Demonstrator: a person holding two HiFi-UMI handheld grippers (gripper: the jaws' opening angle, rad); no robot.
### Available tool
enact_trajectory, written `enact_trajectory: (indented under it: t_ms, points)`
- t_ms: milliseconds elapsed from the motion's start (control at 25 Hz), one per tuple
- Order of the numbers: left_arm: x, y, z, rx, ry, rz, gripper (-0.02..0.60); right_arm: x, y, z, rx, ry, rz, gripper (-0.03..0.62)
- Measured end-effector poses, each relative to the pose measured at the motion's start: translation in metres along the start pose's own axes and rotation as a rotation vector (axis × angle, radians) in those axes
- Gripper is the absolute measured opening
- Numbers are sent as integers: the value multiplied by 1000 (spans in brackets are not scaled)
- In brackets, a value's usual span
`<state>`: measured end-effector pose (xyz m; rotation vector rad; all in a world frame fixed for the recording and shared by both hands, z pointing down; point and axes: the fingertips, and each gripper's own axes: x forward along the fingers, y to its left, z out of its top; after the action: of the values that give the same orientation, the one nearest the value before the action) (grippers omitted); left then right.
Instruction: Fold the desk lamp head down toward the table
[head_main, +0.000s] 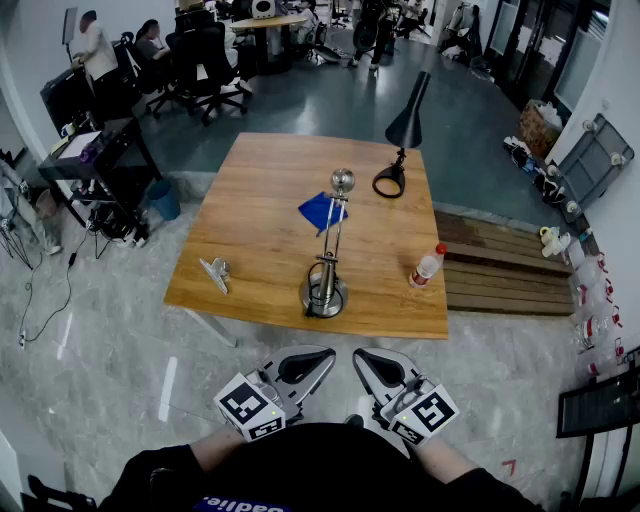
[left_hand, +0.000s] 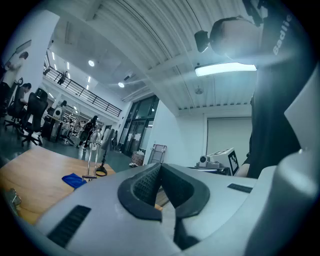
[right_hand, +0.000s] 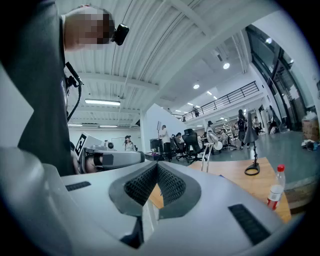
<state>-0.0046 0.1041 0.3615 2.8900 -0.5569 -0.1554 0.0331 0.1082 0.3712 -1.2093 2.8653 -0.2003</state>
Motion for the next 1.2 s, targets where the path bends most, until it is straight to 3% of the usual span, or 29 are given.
enact_trajectory:
  t_ms: [520,960,1200]
  points:
    - [7,6,-5,6,13,2,8,5,-6,-1,1,4,15,5]
    - [33,11,-14,19,45,63,8,-4,-31,5,8,-1,72,6]
    - [61,13,-23,35,42,133,8,-18,-56,4,0,0,125,6]
